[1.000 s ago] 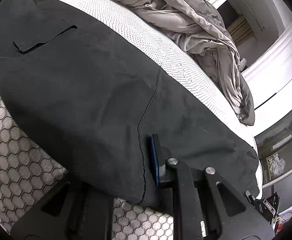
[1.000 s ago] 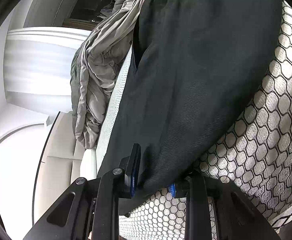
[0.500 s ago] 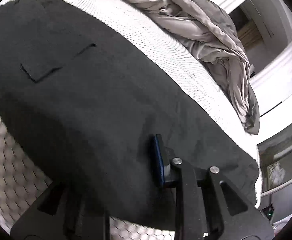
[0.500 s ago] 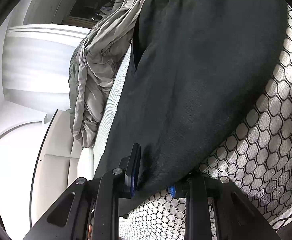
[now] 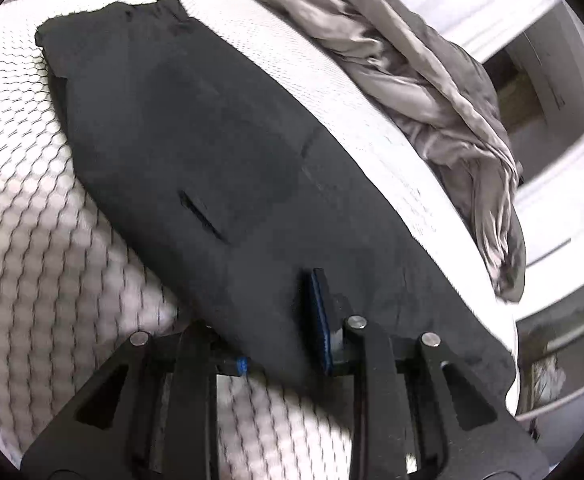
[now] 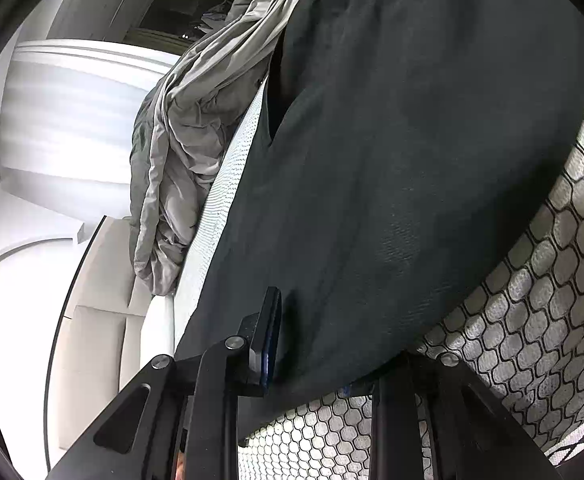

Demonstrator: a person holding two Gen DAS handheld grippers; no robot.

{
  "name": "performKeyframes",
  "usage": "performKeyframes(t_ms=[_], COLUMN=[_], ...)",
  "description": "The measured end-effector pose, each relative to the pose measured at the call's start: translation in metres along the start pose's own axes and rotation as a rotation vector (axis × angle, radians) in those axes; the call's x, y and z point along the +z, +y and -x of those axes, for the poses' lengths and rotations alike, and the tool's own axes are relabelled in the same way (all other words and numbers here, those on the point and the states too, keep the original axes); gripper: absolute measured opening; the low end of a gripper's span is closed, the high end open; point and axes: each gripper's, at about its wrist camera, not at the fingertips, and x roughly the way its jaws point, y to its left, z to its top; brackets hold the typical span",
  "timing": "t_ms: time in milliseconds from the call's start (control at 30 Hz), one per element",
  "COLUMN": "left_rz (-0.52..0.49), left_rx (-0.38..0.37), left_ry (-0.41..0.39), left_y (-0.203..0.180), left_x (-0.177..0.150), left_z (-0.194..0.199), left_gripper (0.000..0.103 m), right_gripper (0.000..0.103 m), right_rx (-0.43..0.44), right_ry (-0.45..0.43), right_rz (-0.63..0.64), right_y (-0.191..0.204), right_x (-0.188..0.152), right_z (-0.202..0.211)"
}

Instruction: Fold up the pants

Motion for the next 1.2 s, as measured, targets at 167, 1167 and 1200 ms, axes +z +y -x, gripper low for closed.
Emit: performKeyframes(t_ms=[167,1167,1200], left_rz=[-0.014,0.275,0.273], left_rx=[0.028,0.106,0.111], left_ry=[-0.010,-0.104,-0.100], left_y=[0.007,0.114,0.113], left_x=[0.005,0.081,0.082], left_z=[0.003,0.034,0.033], left_gripper=[0.018,0.017,0.017], right_gripper=[0.024,0.024,0.025], right_rx=[0.004,0.008,-0.012], right_ry=[0.000,-0.040,-0.086], right_rz=[0.006,-0.003,-0.029], right_y=[0.001,-0.022,-0.031], right_x=[0.000,0.021,0.027], right_z=[-0.002,0.029,0.042])
